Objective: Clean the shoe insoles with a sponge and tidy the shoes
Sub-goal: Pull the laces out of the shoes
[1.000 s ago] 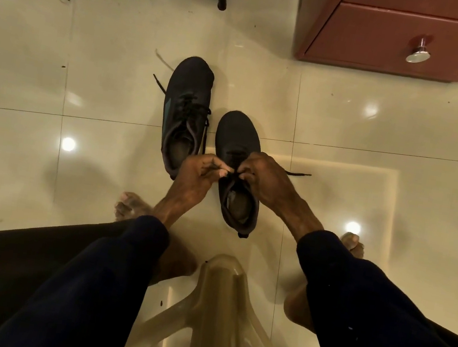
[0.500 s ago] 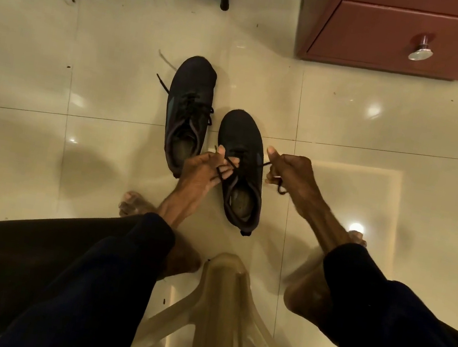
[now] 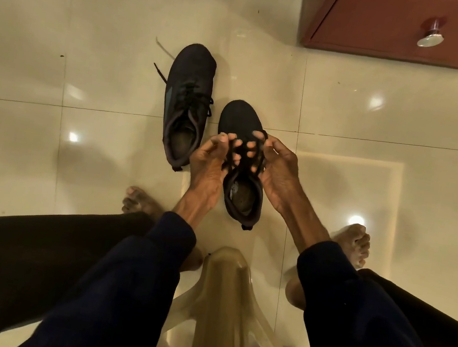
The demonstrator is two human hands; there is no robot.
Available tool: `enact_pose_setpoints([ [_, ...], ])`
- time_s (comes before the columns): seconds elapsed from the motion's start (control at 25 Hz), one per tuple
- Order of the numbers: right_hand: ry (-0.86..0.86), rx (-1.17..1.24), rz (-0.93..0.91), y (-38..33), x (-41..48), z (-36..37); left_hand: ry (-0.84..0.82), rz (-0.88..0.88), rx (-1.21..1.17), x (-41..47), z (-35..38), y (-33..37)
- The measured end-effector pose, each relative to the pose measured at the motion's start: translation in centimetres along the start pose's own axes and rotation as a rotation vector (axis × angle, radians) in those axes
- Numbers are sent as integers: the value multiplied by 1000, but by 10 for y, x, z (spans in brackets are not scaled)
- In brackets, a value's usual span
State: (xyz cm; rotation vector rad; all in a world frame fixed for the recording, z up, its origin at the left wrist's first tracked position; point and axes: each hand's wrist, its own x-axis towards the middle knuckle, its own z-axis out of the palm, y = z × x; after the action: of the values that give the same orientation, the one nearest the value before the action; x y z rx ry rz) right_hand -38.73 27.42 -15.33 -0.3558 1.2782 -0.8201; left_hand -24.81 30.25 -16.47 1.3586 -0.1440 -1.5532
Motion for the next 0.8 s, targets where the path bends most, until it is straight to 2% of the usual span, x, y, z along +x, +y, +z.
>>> enact_pose_setpoints([
  [0.12,-38,-250,-61,3,3,2,-74,31,158,9,-7,-9],
  [0.2,14,-407,-107,0,5,4,-101,44,248,13,-12,-11],
  [0.32,127,-505,-108,-3,6,5,-121,73,273,12,-16,-7],
  [0.4,138,-558,-126,-4,6,6,-87,82,266,14,-15,-4],
  [0.56,93,-653,-207,-2,8,9,-58,93,341,17,-9,1],
  [0.8,-55,-849,-311,-2,1,8,-116,172,568,16,-10,5],
])
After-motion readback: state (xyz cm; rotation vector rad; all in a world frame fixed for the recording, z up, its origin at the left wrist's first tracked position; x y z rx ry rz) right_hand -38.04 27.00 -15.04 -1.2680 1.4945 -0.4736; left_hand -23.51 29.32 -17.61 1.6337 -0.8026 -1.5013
